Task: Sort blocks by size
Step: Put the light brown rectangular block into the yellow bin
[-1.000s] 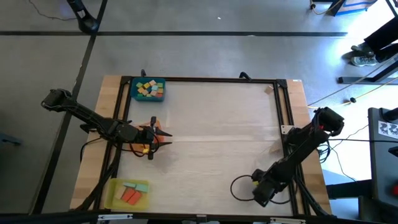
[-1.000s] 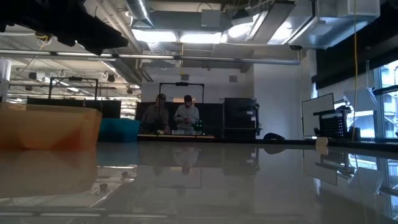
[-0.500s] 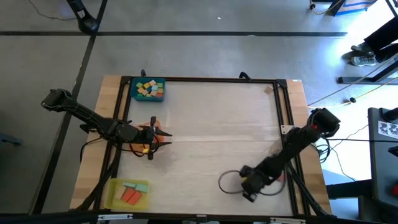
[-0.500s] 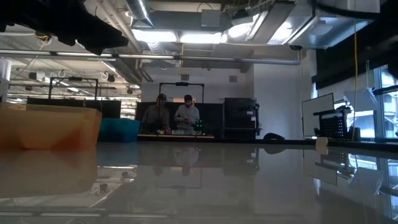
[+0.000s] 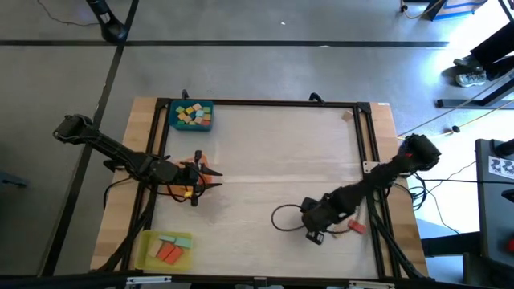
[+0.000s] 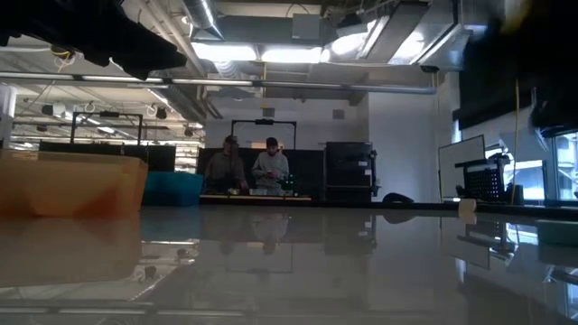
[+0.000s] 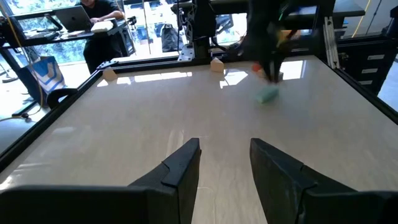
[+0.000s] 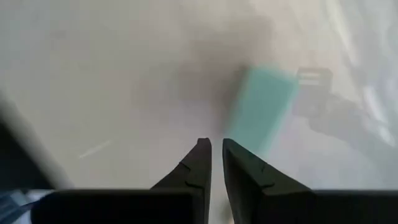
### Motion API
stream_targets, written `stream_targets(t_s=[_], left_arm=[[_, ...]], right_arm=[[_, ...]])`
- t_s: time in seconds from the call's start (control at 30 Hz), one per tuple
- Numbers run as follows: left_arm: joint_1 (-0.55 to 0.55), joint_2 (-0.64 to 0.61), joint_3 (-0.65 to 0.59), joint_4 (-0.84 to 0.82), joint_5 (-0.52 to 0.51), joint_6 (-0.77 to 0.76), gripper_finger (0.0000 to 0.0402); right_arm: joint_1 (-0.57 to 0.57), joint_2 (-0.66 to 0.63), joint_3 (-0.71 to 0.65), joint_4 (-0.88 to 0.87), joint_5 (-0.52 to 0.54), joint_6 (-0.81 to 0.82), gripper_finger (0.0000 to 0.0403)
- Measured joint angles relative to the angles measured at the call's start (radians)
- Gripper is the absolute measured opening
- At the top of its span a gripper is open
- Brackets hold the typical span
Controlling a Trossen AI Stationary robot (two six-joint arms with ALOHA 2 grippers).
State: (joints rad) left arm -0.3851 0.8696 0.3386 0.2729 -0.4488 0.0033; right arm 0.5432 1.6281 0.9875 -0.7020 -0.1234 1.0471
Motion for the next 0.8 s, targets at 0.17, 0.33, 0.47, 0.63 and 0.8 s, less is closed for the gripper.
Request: stream_targets(t_s=[0.17, 0.33, 0.47, 0.63, 0.8], left_arm=[[0.0, 0.0, 0.0, 0.0, 0.0, 0.007, 0.0129], [0.0, 0.0, 0.0, 0.0, 0.0, 0.024, 0.0129], [0.0, 0.0, 0.0, 0.0, 0.0, 0.027, 0.0129], [0.0, 0.0, 0.0, 0.0, 0.0, 0.025, 0.0129], [0.0, 0.0, 0.0, 0.0, 0.0, 0.024, 0.0129]], right_arm=[[0.118, -0.057, 0.045, -0.132, 0.001, 0.132, 0.0042], [0.212, -0.064, 0.05, -0.141, 0.018, 0.208, 0.0042], [0.238, -0.058, 0.05, -0.141, 0.069, 0.148, 0.0042], [0.242, -0.058, 0.05, -0.151, 0.2, 0.022, 0.0042], [0.242, -0.053, 0.049, -0.174, 0.217, 0.015, 0.0048]])
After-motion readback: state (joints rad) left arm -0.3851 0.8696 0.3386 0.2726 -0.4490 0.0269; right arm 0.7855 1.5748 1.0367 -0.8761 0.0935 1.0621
